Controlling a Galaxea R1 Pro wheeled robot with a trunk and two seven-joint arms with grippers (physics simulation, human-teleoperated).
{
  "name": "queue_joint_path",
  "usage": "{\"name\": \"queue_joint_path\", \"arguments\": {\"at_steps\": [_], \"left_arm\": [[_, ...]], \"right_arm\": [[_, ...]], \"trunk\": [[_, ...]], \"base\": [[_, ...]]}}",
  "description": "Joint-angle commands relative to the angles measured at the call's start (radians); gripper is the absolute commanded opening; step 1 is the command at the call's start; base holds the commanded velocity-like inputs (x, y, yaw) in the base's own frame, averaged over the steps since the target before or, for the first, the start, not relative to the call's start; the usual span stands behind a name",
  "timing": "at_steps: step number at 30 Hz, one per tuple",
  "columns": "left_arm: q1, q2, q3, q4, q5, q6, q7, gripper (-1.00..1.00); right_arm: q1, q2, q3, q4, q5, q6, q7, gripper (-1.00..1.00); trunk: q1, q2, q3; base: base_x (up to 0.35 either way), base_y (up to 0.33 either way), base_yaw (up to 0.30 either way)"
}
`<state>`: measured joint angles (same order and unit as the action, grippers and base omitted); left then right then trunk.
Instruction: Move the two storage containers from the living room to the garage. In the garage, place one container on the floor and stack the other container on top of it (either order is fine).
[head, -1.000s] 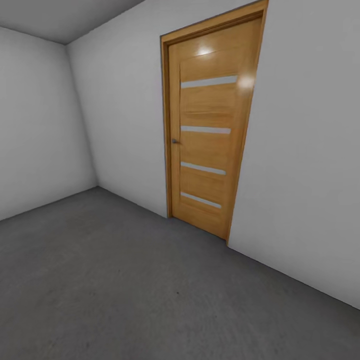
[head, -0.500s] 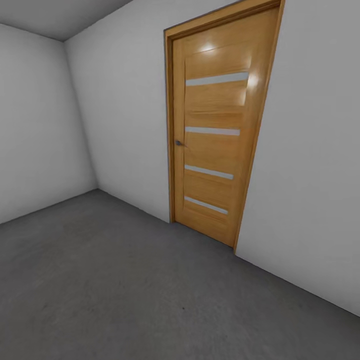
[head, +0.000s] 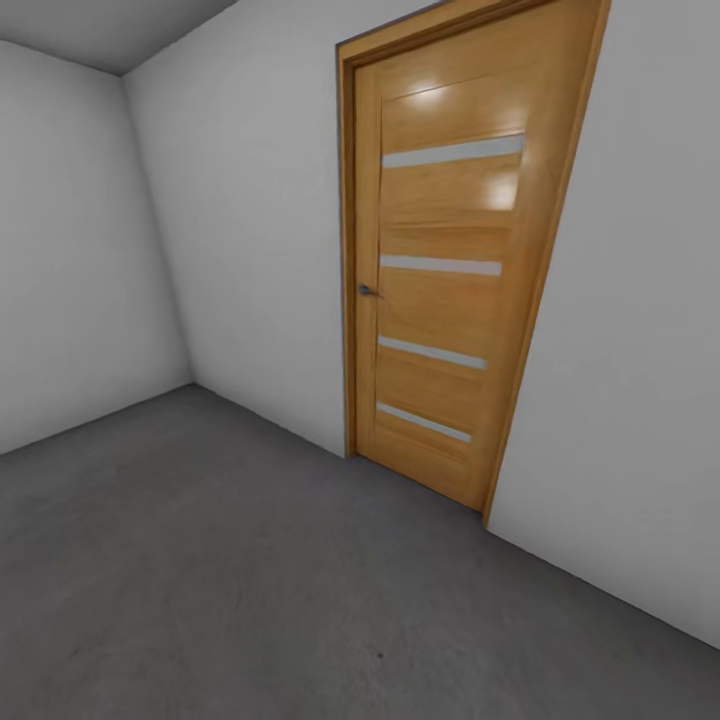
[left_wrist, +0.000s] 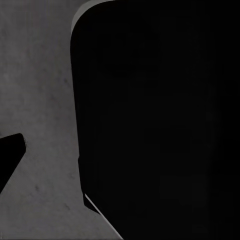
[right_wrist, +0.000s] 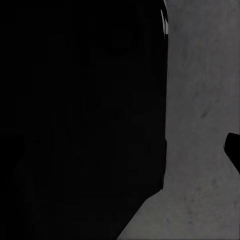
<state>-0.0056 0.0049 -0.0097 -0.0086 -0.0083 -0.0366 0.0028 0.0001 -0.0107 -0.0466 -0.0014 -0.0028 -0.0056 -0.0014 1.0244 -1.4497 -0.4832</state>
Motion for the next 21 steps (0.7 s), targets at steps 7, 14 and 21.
{"name": "queue_joint_path", "arguments": {"at_steps": [7,14,21], "left_arm": [[-0.001,0.001,-0.001,0.001,-0.001,-0.003,0.0,1.0],[-0.001,0.001,-0.001,0.001,-0.001,-0.003,0.0,1.0],[-0.001,0.0,-0.001,0.001,-0.001,-0.001,0.0,1.0]], "right_arm": [[0.0,0.0,-0.005,0.0,0.0,-0.001,0.0,1.0],[0.0,-0.001,-0.005,0.0,0.0,-0.001,0.0,1.0],[0.0,-0.001,-0.006,0.0,0.0,-0.001,0.0,1.0]], "trunk": [[0.001,0.0,-0.001],[0.001,0.0,-0.001],[0.001,0.0,-0.001]], "base": [[0.306,0.184,-0.001],[0.297,0.196,-0.116],[0.296,0.198,-0.257]]}}
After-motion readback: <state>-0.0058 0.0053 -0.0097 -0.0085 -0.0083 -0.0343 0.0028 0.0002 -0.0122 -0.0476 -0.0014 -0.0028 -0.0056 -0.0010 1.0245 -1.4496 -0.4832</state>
